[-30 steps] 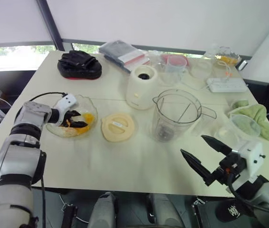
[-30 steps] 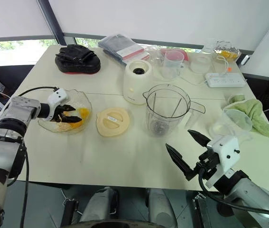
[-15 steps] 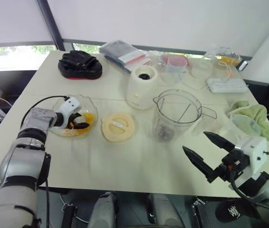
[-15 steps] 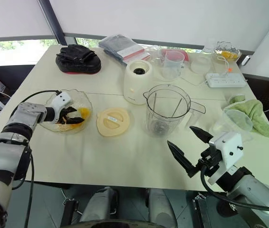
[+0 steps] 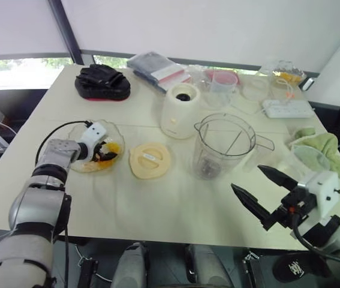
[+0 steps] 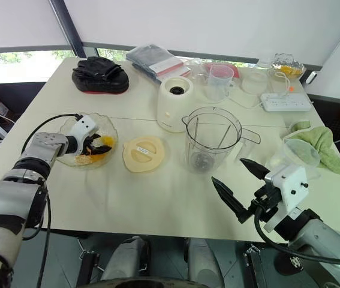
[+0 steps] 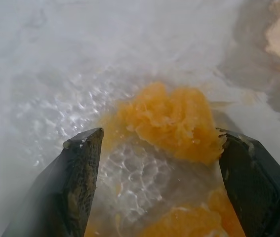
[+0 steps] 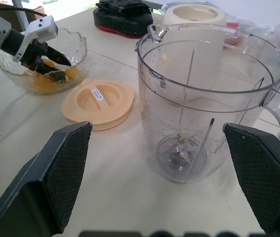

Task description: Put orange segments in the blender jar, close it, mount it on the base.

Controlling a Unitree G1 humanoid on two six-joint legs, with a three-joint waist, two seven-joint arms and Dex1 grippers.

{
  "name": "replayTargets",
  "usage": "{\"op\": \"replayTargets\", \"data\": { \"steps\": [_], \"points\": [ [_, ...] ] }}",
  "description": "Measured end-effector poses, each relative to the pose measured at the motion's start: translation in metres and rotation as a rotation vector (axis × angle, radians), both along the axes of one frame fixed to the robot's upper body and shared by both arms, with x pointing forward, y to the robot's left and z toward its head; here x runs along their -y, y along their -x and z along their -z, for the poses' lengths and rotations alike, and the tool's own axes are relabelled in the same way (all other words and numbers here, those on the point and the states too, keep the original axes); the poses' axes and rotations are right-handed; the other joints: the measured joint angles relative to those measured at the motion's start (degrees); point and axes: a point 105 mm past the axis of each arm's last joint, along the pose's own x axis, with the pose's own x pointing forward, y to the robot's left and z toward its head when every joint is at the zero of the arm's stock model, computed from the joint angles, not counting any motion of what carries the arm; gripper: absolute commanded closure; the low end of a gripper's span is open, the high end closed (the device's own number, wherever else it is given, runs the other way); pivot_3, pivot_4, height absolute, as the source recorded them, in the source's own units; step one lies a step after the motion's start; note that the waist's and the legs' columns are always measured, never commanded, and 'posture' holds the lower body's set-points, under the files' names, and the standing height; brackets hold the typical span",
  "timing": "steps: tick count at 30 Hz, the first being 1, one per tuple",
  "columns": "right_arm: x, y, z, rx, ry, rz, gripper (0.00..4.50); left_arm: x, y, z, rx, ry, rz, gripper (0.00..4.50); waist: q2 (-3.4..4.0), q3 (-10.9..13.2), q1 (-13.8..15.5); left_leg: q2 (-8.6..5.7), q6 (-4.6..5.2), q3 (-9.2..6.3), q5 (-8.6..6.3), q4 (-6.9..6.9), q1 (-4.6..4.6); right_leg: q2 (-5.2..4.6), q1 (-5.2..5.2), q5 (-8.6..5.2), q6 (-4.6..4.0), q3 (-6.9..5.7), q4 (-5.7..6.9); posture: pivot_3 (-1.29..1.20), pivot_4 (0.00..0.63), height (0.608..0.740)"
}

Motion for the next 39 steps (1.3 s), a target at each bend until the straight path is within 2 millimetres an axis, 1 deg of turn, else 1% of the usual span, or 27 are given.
{"op": "replayTargets", "data": {
  "steps": [7,10,13,15,16,27,29,32,34,36,39],
  "points": [
    [-0.001,-0.001,-0.002,0.008,0.004,-0.005,0.03,0.003,-0.001,0.000,0.004,0.020,-0.006,0.86,0.00,-0.04,0.07,0.00,0.00,-0.01,0.00,0.07,0.02,0.00,0.05,-0.06,-0.12,-0.01,0.01,0.00,0.150,0.740],
    [-0.001,-0.001,-0.003,0.013,0.006,-0.008,0.00,0.005,-0.001,0.002,-0.001,0.032,-0.008,1.64,0.00,-0.04,0.08,0.00,0.00,-0.03,0.00,0.14,0.01,-0.01,0.07,-0.06,-0.11,-0.01,0.01,0.00,0.150,0.740],
    [-0.001,-0.002,-0.003,0.015,0.009,-0.010,0.00,0.008,-0.001,0.004,-0.008,0.040,-0.010,2.96,0.00,-0.04,0.02,0.01,0.00,-0.06,0.00,0.31,-0.03,0.00,0.09,-0.06,-0.11,-0.04,0.07,0.00,0.150,0.740],
    [-0.001,-0.002,-0.004,0.018,0.011,-0.013,0.00,0.008,-0.001,0.005,-0.012,0.042,-0.017,3.96,0.00,-0.04,-0.06,0.02,0.00,-0.06,0.00,0.42,-0.04,0.00,0.11,-0.06,-0.12,-0.04,0.10,0.00,0.150,0.740],
    [-0.002,-0.002,-0.004,0.018,0.013,-0.014,0.00,0.008,-0.001,0.006,-0.014,0.042,-0.018,4.34,0.00,-0.04,-0.08,0.02,0.00,-0.06,0.00,0.48,-0.04,-0.01,0.13,-0.05,-0.12,-0.04,0.10,0.00,0.150,0.740],
    [-0.001,-0.005,-0.006,0.029,0.018,-0.016,0.00,0.007,0.000,0.007,-0.012,0.058,-0.028,4.34,-0.01,-0.05,-0.09,0.04,0.01,-0.06,-0.01,0.58,-0.05,-0.03,0.18,-0.05,-0.13,-0.05,0.10,0.00,0.150,0.740],
    [-0.001,-0.006,-0.007,0.035,0.019,-0.017,0.00,0.005,0.001,0.008,-0.009,0.081,-0.040,4.34,-0.01,-0.05,-0.10,0.04,0.01,-0.06,-0.01,0.58,-0.05,-0.03,0.18,-0.05,-0.13,-0.05,0.10,0.00,0.150,0.740],
    [0.000,-0.007,-0.007,0.034,0.018,-0.015,0.00,0.003,0.004,0.008,0.004,0.176,-0.067,4.34,-0.02,-0.04,-0.14,0.06,0.01,-0.07,-0.02,0.58,-0.08,-0.03,0.16,-0.05,-0.13,-0.07,0.10,0.00,0.150,0.740],
    [0.001,-0.008,-0.006,0.034,0.018,-0.017,0.00,0.003,0.004,0.003,0.023,0.260,-0.084,4.34,-0.02,-0.04,-0.11,0.06,0.01,-0.07,-0.02,0.58,-0.09,-0.03,0.16,-0.04,-0.13,-0.08,0.10,0.00,0.150,0.740],
    [0.001,-0.010,-0.007,0.037,0.022,-0.023,0.00,0.002,0.001,-0.008,0.068,0.354,-0.101,4.34,-0.03,-0.04,-0.12,0.07,0.01,-0.08,-0.02,0.59,-0.10,-0.04,0.16,-0.04,-0.13,-0.09,0.09,0.00,0.150,0.740],
    [0.002,-0.012,-0.006,0.034,0.032,-0.031,0.00,-0.001,0.000,-0.021,0.128,0.424,-0.102,4.34,-0.02,-0.04,-0.12,0.07,0.01,-0.08,-0.02,0.59,-0.09,-0.06,0.16,-0.04,-0.13,-0.09,0.09,0.00,0.150,0.740]
  ]
}}
